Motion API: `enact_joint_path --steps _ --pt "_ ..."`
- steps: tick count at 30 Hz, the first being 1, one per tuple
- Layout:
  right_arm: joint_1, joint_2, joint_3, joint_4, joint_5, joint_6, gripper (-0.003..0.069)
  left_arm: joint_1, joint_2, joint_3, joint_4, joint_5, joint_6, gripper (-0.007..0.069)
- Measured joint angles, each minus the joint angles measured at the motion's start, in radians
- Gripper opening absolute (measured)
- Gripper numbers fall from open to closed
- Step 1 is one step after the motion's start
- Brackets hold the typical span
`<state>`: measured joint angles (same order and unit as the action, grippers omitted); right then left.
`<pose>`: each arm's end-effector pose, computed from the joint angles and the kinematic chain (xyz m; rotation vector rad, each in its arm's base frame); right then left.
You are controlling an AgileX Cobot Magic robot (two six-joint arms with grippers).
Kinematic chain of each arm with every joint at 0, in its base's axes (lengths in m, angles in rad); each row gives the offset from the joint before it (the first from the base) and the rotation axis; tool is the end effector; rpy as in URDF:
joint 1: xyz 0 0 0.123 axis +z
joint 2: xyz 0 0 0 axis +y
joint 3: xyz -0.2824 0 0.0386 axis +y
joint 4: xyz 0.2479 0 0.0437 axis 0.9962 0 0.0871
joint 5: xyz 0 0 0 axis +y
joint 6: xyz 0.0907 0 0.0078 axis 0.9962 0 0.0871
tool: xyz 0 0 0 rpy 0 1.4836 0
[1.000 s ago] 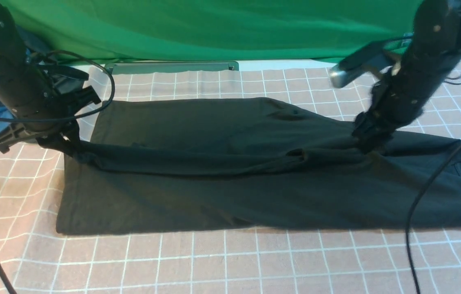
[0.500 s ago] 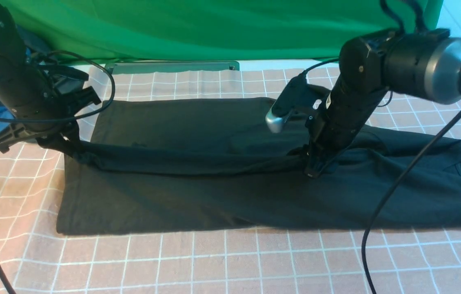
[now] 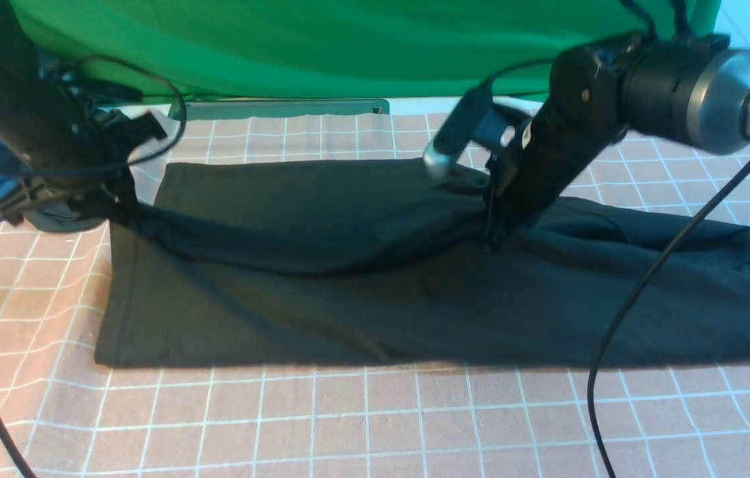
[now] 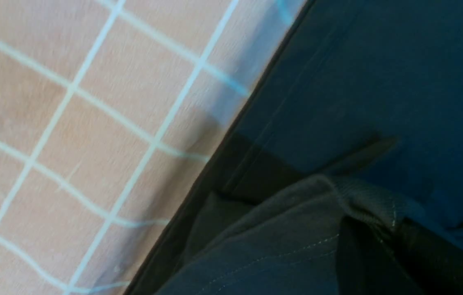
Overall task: Fold a long-sleeved shirt over a pink coffee tablecloth.
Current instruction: 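Fold the black garment in half by bringing its near edge over to the far edge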
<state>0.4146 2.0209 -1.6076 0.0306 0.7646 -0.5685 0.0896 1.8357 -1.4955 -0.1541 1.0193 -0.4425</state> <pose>0.4057 0.1807 0.2202 -1.2361 2.3564 -0.0148 0.3859 0.0227 0.2578 -0.8360 2.7354 -0.2777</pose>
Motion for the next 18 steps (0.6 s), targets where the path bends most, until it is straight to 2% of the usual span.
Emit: enact_joint_path --steps 7,18 --pt "-0.051 0.000 -0.118 0.003 -0.038 0.031 0.0052 0.033 0.012 -0.109 -0.037 -0.008 -0.001 0.0031" --pt "-0.074 0.084 -0.130 0.011 -0.163 0.042 0.0050 0.033 0.156 -0.154 -0.067 -0.118 -0.001 0.0031"
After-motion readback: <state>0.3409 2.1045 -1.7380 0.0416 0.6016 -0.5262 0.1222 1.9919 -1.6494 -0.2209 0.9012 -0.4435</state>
